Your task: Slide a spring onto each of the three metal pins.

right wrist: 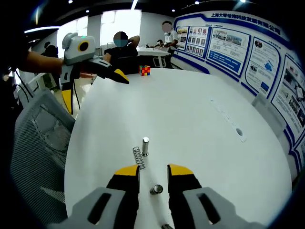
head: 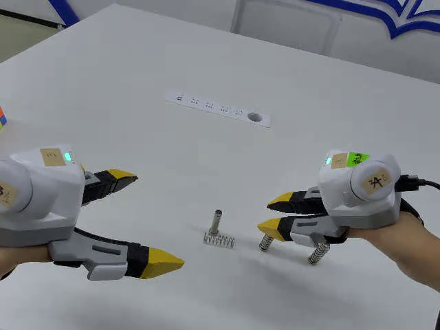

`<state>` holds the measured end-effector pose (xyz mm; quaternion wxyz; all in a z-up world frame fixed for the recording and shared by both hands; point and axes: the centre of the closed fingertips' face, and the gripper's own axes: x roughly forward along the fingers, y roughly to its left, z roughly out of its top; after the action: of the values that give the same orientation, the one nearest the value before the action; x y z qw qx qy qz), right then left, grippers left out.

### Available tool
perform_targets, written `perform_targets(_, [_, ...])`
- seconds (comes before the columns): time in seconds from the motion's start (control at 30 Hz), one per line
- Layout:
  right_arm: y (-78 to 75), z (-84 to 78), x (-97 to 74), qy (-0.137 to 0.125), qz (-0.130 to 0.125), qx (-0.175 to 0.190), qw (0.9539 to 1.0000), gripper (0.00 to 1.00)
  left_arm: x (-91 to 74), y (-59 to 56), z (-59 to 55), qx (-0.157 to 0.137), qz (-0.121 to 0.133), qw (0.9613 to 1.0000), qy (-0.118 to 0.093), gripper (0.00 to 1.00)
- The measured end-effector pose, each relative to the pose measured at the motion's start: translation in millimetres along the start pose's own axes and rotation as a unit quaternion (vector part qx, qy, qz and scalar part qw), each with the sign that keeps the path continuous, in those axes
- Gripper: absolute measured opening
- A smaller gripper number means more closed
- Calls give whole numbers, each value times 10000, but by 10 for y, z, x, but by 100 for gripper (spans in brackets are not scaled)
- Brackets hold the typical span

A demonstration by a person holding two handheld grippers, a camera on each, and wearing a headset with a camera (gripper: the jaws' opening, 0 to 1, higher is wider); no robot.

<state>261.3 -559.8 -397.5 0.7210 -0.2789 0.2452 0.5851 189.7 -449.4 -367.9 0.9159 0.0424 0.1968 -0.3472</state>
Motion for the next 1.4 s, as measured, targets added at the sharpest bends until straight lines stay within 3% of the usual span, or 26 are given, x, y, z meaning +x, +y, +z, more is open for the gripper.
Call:
perform_targets(0.13, [128,107,132,-16,246,-121,9996,24,-32,3,-12,23,9,10000,5,96])
perform_targets(0.3, [312,74,309,298,562,-528,9966,24,-83,10,-40,112,32,9999,46,96])
perform_targets(0.5, [387,57,486,448,678,-706,9942,24,-110,23,-58,105,68,9999,49,96])
perform_targets(0.6, [369,-29,560,674,671,-753,9926,24,-110,21,-78,97,71,9999,56,95])
perform_targets(0.77, [377,-170,644,1044,735,-390,9911,23,-100,28,-96,46,77,10000,37,95])
perform_targets(0.93, [351,-258,727,1253,706,-327,9891,22,-90,35,-114,5,81,10000,31,95])
perform_targets(1.23, [348,-338,841,1393,777,-345,9866,19,-91,28,-163,32,55,9999,89,95])
perform_targets(1.4, [323,-387,869,1478,786,-181,9857,17,-84,33,-186,53,33,9999,118,95])
